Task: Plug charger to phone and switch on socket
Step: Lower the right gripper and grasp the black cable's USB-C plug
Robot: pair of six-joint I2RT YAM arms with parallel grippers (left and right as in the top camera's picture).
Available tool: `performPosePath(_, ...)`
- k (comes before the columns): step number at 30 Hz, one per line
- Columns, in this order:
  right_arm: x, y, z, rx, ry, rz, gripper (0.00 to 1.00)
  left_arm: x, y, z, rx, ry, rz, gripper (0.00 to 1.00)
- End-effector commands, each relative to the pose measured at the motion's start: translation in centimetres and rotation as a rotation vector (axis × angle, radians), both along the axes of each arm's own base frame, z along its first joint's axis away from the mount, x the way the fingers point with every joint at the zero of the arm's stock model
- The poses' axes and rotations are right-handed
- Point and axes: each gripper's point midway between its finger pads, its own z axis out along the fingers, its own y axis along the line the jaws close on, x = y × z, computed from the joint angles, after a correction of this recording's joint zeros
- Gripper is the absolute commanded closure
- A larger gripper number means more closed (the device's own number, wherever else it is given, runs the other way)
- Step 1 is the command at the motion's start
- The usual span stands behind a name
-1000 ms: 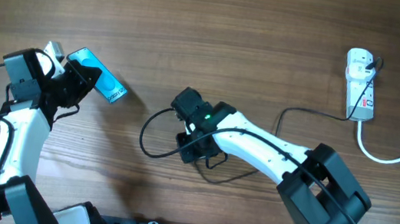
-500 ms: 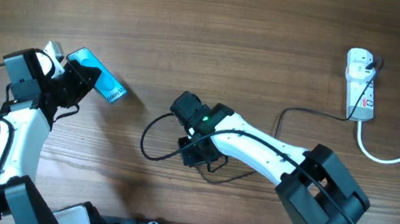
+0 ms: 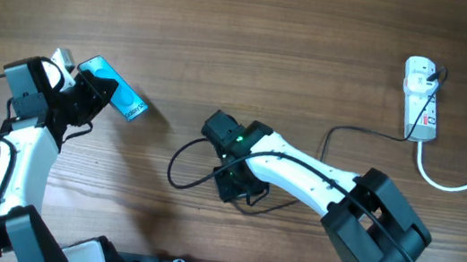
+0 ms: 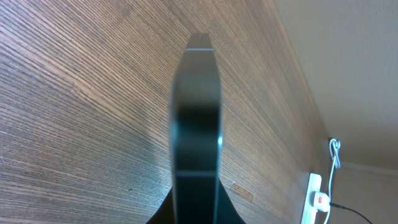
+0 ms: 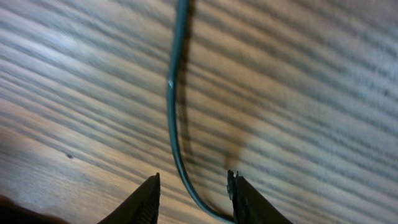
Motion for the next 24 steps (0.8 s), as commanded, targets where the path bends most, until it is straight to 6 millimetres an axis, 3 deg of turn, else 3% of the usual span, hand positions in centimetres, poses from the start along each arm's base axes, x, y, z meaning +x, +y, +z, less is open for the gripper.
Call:
performPosePath(1, -0.5, 0.5, -0.5, 0.012, 0.032, -0.006, 0.59, 0.3, -0.1, 0.6, 0.008, -0.018, -0.01, 0.96)
performPosePath(7, -0.4, 1.2, -0.6, 0.048, 0.031, 0.02, 0.67, 0.3, -0.1, 0.6, 0.008, -0.018, -0.01, 0.96)
performPosePath(10, 0.4, 1.2, -0.7, 0.051, -0.008, 0.046, 0.61, 0.3, -0.1, 0.6, 0.007, -0.018, -0.01, 0.96)
performPosePath(13, 1.8, 1.5, -0.7, 0.062, -0.06, 0.041, 0.52, 0.3, -0.1, 0.6, 0.007, -0.018, -0.01, 0.96)
performPosePath(20, 5.8, 2.2, -0.5, 0.141, -0.156, -0.021, 0.48, 0.3, -0.1, 0.5, 0.006, -0.015, -0.01, 0.96)
performPosePath(24, 7.9, 3.8, 0.0, 0.212, -0.239, -0.035, 0.49, 0.3, -0.1, 0.5, 0.006, -0.015, -0.01, 0.96)
